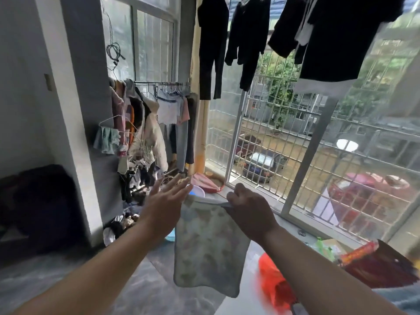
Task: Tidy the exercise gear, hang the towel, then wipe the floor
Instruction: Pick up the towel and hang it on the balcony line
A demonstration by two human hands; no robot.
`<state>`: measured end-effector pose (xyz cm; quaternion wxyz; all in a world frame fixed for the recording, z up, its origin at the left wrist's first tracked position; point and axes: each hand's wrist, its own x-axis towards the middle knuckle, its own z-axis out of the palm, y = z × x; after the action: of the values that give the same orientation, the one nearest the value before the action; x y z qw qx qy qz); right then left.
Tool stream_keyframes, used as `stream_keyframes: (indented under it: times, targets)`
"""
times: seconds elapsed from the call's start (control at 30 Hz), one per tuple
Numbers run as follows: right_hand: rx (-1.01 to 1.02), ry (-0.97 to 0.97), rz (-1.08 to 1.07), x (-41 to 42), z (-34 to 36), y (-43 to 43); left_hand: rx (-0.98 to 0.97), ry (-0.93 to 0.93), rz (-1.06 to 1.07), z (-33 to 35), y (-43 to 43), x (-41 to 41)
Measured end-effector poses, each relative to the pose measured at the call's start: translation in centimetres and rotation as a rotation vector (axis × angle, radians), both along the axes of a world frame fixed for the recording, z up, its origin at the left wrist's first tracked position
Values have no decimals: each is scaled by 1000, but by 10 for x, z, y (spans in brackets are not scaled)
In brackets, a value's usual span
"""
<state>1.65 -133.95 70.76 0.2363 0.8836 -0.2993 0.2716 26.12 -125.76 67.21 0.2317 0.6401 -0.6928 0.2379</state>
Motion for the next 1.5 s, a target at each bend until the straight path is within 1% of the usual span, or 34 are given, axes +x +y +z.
stream_keyframes:
  times: [0.13,0.3,0.43,0.57,0.73,0.93,1.03,1.17,1.4,1.5]
  targets:
    - [-46,-5,-39,23,-8,-55,-28,23,-100,-8,-64,26]
    - [38,-30,-152,51,-13,-125,3,55,-229,-8,-150,60]
    - [44,-60,-161,64,-12,-171,41,72,-309,-6,-213,78]
    - [76,-80,-249,67,-19,-217,69,54,-358,-16,-269,86]
    - [124,-150,-296,62,-31,-288,75,78,-389,-28,-354,78]
    - [169,-161,-334,36,-44,-405,100,15,-371,-37,-472,55]
    - [209,-156,-343,25,-35,-457,69,0,-372,-24,-524,46]
    - [288,-203,-387,17,-18,-529,30,42,-356,1,-586,39]
    - [233,-256,-380,23,-4,-628,28,79,-367,0,-708,29]
    - [233,-242,-412,27,-7,-670,34,76,-368,-8,-767,32]
